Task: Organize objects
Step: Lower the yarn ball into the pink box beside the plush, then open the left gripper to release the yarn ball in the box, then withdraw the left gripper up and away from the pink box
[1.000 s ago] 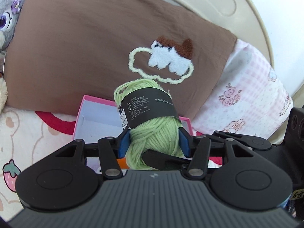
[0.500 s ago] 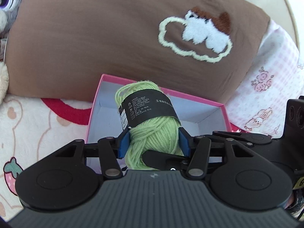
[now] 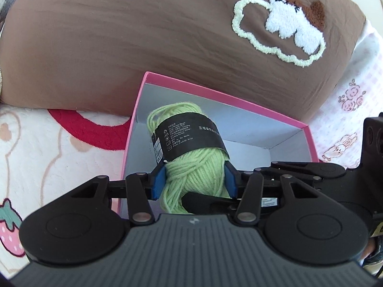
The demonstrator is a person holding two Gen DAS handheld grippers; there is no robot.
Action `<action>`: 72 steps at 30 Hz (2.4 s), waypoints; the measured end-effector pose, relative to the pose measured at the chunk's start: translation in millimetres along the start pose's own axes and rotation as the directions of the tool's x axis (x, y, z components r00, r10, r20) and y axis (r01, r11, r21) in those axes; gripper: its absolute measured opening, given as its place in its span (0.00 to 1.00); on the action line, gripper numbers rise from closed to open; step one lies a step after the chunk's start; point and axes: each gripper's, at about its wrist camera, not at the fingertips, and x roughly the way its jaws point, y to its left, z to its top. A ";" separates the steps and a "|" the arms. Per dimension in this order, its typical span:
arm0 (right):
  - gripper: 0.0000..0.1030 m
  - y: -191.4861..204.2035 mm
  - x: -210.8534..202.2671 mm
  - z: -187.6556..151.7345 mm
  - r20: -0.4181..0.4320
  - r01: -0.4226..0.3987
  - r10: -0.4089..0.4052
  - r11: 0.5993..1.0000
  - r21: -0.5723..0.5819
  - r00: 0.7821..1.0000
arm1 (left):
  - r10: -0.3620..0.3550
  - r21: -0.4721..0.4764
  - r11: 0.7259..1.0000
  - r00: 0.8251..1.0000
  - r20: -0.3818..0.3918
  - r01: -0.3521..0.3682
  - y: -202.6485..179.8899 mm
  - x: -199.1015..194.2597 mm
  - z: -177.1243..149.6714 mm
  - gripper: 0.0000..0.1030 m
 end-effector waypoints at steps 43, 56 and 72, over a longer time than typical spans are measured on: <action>0.45 23.4 29.1 -9.7 -0.015 0.089 -0.092 0.991 -0.104 0.996 | 0.052 0.019 0.998 0.998 0.019 -0.053 6.3 -5.5 -8.1 0.12; 0.44 25.2 23.2 -12.1 -0.021 0.144 -0.147 0.983 -0.110 0.989 | 0.068 -0.018 0.997 0.997 -0.024 -0.069 7.7 0.6 -11.4 0.12; 0.44 36.3 -79.7 -29.1 0.088 0.145 -0.133 0.979 -0.144 0.987 | 0.154 0.000 0.988 0.988 -0.012 -0.154 -38.8 -70.0 -17.9 0.42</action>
